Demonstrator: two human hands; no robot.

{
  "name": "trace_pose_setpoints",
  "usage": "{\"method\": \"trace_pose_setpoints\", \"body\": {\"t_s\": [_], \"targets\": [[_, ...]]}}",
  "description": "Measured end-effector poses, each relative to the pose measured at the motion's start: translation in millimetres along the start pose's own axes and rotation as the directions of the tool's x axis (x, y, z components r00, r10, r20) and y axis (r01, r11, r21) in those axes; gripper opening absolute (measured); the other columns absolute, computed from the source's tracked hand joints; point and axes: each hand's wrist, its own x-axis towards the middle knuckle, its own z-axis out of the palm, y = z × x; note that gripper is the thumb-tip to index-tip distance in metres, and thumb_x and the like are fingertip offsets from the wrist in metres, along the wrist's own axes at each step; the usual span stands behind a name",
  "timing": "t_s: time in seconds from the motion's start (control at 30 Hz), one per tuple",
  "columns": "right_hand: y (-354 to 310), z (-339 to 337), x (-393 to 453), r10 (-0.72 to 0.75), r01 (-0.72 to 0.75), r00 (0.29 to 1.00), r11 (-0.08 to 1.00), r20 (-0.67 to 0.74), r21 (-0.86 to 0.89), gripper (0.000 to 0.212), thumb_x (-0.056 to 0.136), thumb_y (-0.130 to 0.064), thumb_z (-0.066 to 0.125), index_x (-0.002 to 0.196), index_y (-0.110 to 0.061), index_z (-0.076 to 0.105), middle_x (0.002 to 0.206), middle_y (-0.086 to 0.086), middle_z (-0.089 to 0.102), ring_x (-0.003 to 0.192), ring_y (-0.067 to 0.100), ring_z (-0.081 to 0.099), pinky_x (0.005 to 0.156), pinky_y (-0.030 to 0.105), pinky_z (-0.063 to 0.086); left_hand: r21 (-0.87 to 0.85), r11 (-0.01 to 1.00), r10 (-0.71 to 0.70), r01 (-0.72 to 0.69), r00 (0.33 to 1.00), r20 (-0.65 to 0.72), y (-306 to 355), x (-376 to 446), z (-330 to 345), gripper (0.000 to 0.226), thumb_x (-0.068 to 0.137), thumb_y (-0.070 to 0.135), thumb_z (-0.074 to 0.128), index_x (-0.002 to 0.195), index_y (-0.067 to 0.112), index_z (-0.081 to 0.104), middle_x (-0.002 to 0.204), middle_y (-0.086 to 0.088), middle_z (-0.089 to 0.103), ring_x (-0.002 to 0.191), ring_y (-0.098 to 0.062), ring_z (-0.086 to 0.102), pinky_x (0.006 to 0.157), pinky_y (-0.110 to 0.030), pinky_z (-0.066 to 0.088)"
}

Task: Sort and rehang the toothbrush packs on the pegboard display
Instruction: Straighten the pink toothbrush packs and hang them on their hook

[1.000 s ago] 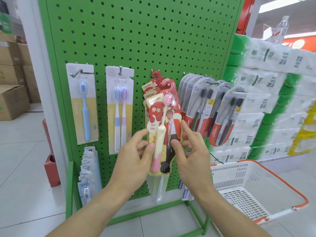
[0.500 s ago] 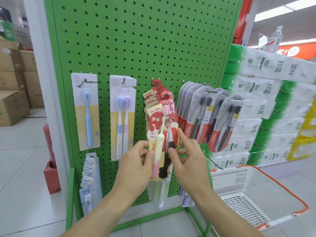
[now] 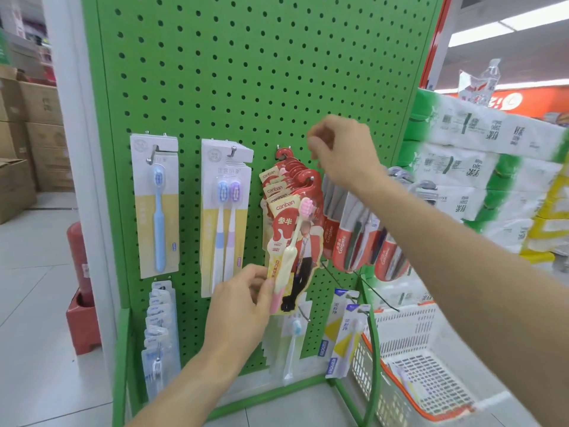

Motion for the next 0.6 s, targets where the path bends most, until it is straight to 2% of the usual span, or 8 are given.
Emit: {"method": "trace_pose_setpoints", "body": {"t_s": [0.1, 0.17, 0.2, 0.3, 0.4, 0.47, 0.53, 0.6], "targets": [[-3, 8, 43, -0.015, 0.06, 0.968, 0.983, 0.251, -0.171, 0.027, 0.103, -0.007, 0.056, 0.126, -0.011, 0.068, 0.125, 0.005, 0.071, 0.107, 0.017, 0.067, 0.104, 0.037, 0.052, -0.003, 1.0, 0.007, -0.007, 1.0, 0.001, 1, 1, -1, 0.03, 0.096, 0.017, 0.065, 0.086, 0.044, 0.06, 0.077, 0.022, 0.07, 0.075, 0.005, 0.065, 0.065, -0.014, 0.051], [-2, 18, 58, 0.008, 0.095, 0.921, 0.965, 0.389, -0.244, 0.031, 0.101, -0.009, 0.06, 0.131, -0.014, 0.066, 0.134, 0.003, 0.066, 0.12, 0.019, 0.062, 0.111, 0.037, 0.046, 0.008, 1.0, 0.013, -0.013, 1.0, -0.001, 1, 0, -2, 0.031, 0.097, 0.018, 0.065, 0.085, 0.046, 0.058, 0.075, 0.025, 0.069, 0.076, 0.006, 0.065, 0.066, -0.015, 0.052], [-1, 23, 62, 0.014, 0.108, 0.909, 0.958, 0.416, -0.267, 0.032, 0.1, -0.01, 0.063, 0.131, -0.014, 0.066, 0.135, 0.003, 0.066, 0.122, 0.02, 0.061, 0.111, 0.037, 0.044, 0.02, 1.0, 0.019, -0.019, 1.0, 0.0, 1, 0, -2, 0.031, 0.097, 0.019, 0.065, 0.085, 0.046, 0.058, 0.075, 0.027, 0.069, 0.076, 0.006, 0.065, 0.066, -0.017, 0.053], [4, 34, 69, 0.016, 0.106, 0.919, 0.953, 0.394, -0.285, 0.028, 0.097, -0.01, 0.066, 0.125, -0.012, 0.069, 0.125, 0.003, 0.068, 0.108, 0.018, 0.062, 0.103, 0.031, 0.048, 0.061, 0.997, 0.042, -0.041, 0.999, -0.004, 2, -1, -3, 0.028, 0.097, 0.021, 0.065, 0.086, 0.045, 0.057, 0.076, 0.033, 0.067, 0.076, 0.005, 0.065, 0.067, -0.023, 0.054], [9, 39, 71, 0.025, 0.083, 0.927, 0.96, 0.374, -0.269, 0.021, 0.096, -0.006, 0.066, 0.116, -0.01, 0.069, 0.098, -0.005, 0.064, 0.085, 0.01, 0.059, 0.088, 0.026, 0.051, 0.074, 0.996, 0.051, -0.05, 0.999, -0.012, 3, -3, -3, 0.032, 0.097, 0.02, 0.065, 0.083, 0.047, 0.055, 0.074, 0.033, 0.066, 0.074, 0.006, 0.065, 0.067, -0.022, 0.053], [10, 42, 71, 0.044, 0.054, 0.932, 0.965, 0.36, -0.258, 0.015, 0.094, -0.005, 0.067, 0.107, -0.013, 0.067, 0.093, -0.006, 0.059, 0.087, 0.013, 0.059, 0.089, 0.028, 0.053, 0.06, 0.997, 0.043, -0.042, 0.999, -0.019, 2, -3, -1, 0.033, 0.096, 0.02, 0.065, 0.082, 0.047, 0.055, 0.072, 0.031, 0.067, 0.073, 0.005, 0.065, 0.064, -0.021, 0.053], [12, 43, 71, 0.057, 0.032, 0.937, 0.969, 0.346, -0.245, 0.012, 0.093, -0.005, 0.069, 0.101, -0.014, 0.064, 0.1, -0.003, 0.062, 0.093, 0.015, 0.06, 0.089, 0.026, 0.051, 0.049, 0.998, 0.042, -0.04, 0.999, -0.028, 0, -3, 1, 0.031, 0.096, 0.019, 0.066, 0.084, 0.046, 0.057, 0.071, 0.025, 0.068, 0.072, 0.005, 0.065, 0.064, -0.019, 0.054], [14, 42, 71, 0.071, -0.006, 0.942, 0.981, 0.328, -0.195, 0.012, 0.092, -0.005, 0.07, 0.098, -0.013, 0.065, 0.097, -0.003, 0.064, 0.087, 0.013, 0.061, 0.08, 0.022, 0.053, 0.031, 0.999, 0.04, -0.039, 0.999, -0.034, -1, -2, 5, 0.026, 0.096, 0.019, 0.066, 0.087, 0.042, 0.061, 0.073, 0.022, 0.07, 0.072, 0.004, 0.066, 0.063, -0.019, 0.054]]}}
